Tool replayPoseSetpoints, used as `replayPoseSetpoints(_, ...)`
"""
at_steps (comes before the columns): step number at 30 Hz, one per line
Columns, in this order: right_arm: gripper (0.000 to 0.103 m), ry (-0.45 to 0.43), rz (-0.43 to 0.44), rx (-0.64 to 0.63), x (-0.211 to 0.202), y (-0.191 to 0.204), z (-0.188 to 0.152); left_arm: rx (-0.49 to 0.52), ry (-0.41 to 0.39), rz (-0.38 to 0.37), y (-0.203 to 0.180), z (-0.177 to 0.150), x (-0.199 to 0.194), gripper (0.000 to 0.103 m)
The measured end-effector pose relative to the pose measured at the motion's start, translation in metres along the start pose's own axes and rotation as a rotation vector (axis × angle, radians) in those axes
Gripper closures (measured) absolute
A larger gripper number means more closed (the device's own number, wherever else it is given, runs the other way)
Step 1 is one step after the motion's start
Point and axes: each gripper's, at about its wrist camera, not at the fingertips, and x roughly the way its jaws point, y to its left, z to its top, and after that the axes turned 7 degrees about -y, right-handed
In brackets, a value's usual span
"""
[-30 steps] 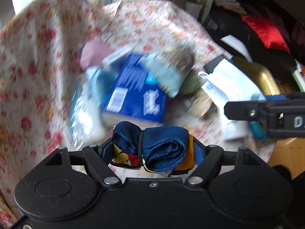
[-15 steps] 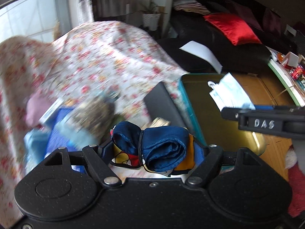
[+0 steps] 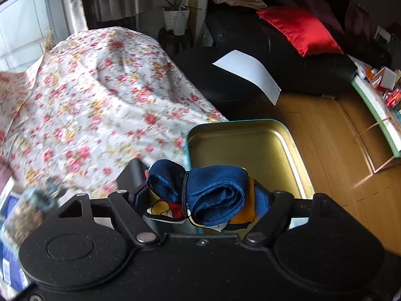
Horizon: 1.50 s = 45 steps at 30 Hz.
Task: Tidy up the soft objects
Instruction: 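Lower the blue cloth into the tray with the left tool while the right tool drops the mask in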
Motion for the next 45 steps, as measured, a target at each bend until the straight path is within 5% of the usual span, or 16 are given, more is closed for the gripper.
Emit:
replayPoseSetpoints(5, 0.040, -0.028, 0.025, 0.005, -0.005, 0.001, 0.001, 0.008, 0.044, -0.013, -0.018, 0.010, 0.025, 0.027)
replayPoseSetpoints(8, 0.023, -0.054, 0.037, 0.016, -0.008, 0.000, 0.003, 0.011, 0.057, -0.009, -0.024, 0.014, 0.033, 0.025)
replayPoseSetpoints(12, 0.014, -0.078, 0.031, 0.006, -0.007, 0.003, 0.006, 0.014, 0.064, 0.005, -0.026, 0.015, 0.037, 0.022)
replayPoseSetpoints(22, 0.012, -0.066, 0.010, -0.019, -0.002, 0.006, 0.009, -0.021, 0.076, -0.026, -0.016, 0.017, 0.037, 0.018)
replayPoseSetpoints(34, 0.011, -0.072, 0.008, -0.042, -0.003, 0.007, 0.010, 0.009, -0.024, -0.041, -0.026, 0.031, 0.017, 0.010)
replayPoseSetpoints(45, 0.010, -0.094, -0.011, -0.041, -0.002, 0.011, 0.006, -0.004, -0.048, -0.007, 0.025, 0.023, -0.038, 0.010)
